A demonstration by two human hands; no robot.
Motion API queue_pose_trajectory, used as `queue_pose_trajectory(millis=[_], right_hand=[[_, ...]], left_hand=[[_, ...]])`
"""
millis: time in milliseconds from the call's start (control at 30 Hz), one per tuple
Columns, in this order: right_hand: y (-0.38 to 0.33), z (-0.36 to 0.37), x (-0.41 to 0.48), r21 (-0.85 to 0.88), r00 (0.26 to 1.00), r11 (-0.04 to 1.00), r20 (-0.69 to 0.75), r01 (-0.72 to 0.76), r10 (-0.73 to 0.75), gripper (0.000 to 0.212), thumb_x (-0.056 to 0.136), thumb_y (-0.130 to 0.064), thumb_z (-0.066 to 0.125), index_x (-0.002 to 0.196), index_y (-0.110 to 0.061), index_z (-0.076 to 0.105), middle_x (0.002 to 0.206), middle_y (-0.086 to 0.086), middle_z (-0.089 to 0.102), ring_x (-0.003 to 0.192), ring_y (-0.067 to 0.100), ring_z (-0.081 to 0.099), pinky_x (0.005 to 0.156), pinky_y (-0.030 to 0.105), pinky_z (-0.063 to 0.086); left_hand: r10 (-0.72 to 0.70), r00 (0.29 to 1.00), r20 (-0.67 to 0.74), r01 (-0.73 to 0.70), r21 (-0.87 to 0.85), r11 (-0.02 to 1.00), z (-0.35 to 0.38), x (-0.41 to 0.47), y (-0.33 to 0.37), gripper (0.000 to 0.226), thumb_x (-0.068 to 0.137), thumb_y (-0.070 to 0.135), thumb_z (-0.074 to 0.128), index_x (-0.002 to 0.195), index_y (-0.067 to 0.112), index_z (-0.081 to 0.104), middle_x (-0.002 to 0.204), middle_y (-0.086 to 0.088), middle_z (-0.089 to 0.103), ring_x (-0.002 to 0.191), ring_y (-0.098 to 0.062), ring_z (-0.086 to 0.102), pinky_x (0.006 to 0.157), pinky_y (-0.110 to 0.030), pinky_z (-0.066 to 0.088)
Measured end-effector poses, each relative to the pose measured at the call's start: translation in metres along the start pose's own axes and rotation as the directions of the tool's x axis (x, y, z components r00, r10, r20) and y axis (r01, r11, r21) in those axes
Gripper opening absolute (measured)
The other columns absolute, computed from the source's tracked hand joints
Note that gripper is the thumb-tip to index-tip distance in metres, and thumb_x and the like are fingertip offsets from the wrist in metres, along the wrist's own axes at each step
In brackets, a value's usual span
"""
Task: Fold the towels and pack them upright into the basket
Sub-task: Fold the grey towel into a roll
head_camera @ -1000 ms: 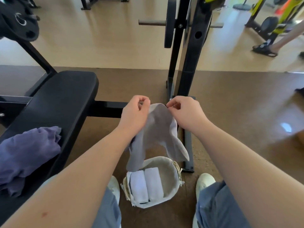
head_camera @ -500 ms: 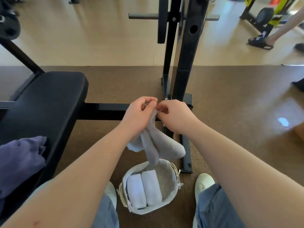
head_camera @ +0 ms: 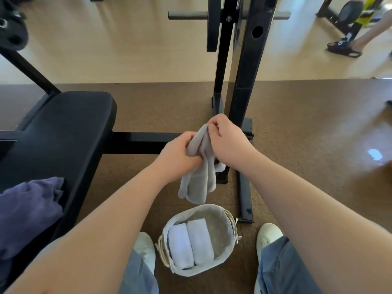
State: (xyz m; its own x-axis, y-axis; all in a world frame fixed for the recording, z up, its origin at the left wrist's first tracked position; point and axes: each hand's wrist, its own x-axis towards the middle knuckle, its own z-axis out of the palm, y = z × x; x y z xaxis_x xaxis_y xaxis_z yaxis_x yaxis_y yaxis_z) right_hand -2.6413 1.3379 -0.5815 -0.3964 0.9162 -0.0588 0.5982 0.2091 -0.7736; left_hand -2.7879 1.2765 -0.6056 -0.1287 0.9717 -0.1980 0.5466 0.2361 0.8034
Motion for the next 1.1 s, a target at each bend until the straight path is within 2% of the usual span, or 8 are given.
queue_pose_trajectory(millis=[133,267,367,500,667,833,967,1100], right_hand=[[0.005,-0.009,0.001,-0.051,0.996,0.999,0.090,-0.013,0.017,0.012,0.106,-0.031,0.052,0.116,-0.027,0.056,0.093,-0.009,0.061,0.079,0.008,0.058,0.060,0.020,0.039],[0.009,-0.004,-0.004,-0.170,0.935,0.985,0.343,-0.030,0.088,0.019,0.093,-0.026,0.070,0.110,-0.029,0.062,0.095,-0.008,0.066,0.086,0.009,0.065,0.064,0.024,0.053],[0.018,0.006,-0.005,-0.410,0.909,0.911,0.367,-0.034,0.199,0.013,0.093,-0.012,0.061,0.096,-0.015,0.073,0.090,0.005,0.072,0.086,0.023,0.071,0.071,0.032,0.060],[0.032,0.000,-0.008,-0.570,0.892,0.818,0.324,-0.083,0.316,0.020,0.097,-0.010,0.054,0.105,-0.010,0.073,0.093,0.007,0.069,0.086,0.021,0.068,0.076,0.030,0.060],[0.031,0.000,-0.014,-0.244,0.949,0.961,0.250,-0.132,0.194,0.019,0.098,-0.015,0.051,0.094,-0.017,0.069,0.083,0.003,0.067,0.076,0.020,0.063,0.058,0.027,0.048],[0.013,0.009,-0.022,0.082,0.992,0.995,0.119,-0.050,0.040,0.017,0.101,-0.036,0.060,0.115,-0.031,0.068,0.091,-0.008,0.074,0.084,0.011,0.070,0.070,0.030,0.056],[0.009,0.012,-0.026,0.103,0.992,0.994,0.127,-0.027,0.014,0.034,0.093,-0.039,0.071,0.126,-0.030,0.064,0.101,-0.009,0.073,0.093,0.010,0.069,0.088,0.039,0.061],[0.009,0.017,-0.032,0.062,0.987,0.994,0.141,-0.091,0.082,0.071,0.078,-0.054,0.083,0.135,-0.027,0.051,0.108,-0.007,0.066,0.096,0.009,0.064,0.078,0.029,0.056]], left_hand=[[-0.104,0.982,-0.158,0.097,-0.049,0.994,-0.002,0.006,-0.005,0.018,0.099,0.021,0.054,0.112,0.030,0.063,0.096,0.005,0.067,0.084,-0.012,0.062,0.064,-0.028,0.046],[-0.197,0.941,-0.275,0.131,-0.240,0.962,-0.008,0.006,-0.005,0.022,0.101,0.021,0.050,0.110,0.029,0.068,0.100,0.004,0.069,0.092,-0.015,0.064,0.080,-0.038,0.055],[-0.182,0.926,-0.330,0.114,-0.215,0.970,-0.008,0.001,-0.003,0.027,0.100,0.015,0.050,0.110,0.031,0.069,0.097,0.014,0.066,0.084,-0.004,0.059,0.072,-0.028,0.050],[-0.220,0.887,-0.406,0.146,-0.207,0.967,-0.015,-0.004,-0.011,0.020,0.100,0.021,0.056,0.113,0.029,0.069,0.098,0.014,0.066,0.087,-0.003,0.059,0.066,-0.023,0.045],[-0.276,0.886,-0.372,0.174,-0.285,0.943,-0.023,-0.012,-0.016,0.012,0.093,0.032,0.071,0.104,0.030,0.069,0.100,0.005,0.070,0.097,-0.016,0.065,0.083,-0.039,0.058],[-0.299,0.928,-0.224,0.175,-0.446,0.878,-0.009,-0.017,-0.002,0.008,0.092,0.028,0.072,0.099,0.032,0.075,0.100,0.000,0.076,0.100,-0.022,0.072,0.093,-0.053,0.059],[-0.304,0.937,-0.169,0.162,-0.562,0.811,-0.006,-0.018,0.009,0.017,0.101,0.025,0.059,0.101,0.030,0.075,0.105,-0.004,0.078,0.105,-0.030,0.072,0.095,-0.058,0.057],[-0.244,0.970,-0.010,0.188,-0.611,0.769,-0.002,-0.023,0.013,0.028,0.108,0.030,0.045,0.127,0.029,0.066,0.117,-0.003,0.076,0.108,-0.025,0.072,0.094,-0.053,0.059]])
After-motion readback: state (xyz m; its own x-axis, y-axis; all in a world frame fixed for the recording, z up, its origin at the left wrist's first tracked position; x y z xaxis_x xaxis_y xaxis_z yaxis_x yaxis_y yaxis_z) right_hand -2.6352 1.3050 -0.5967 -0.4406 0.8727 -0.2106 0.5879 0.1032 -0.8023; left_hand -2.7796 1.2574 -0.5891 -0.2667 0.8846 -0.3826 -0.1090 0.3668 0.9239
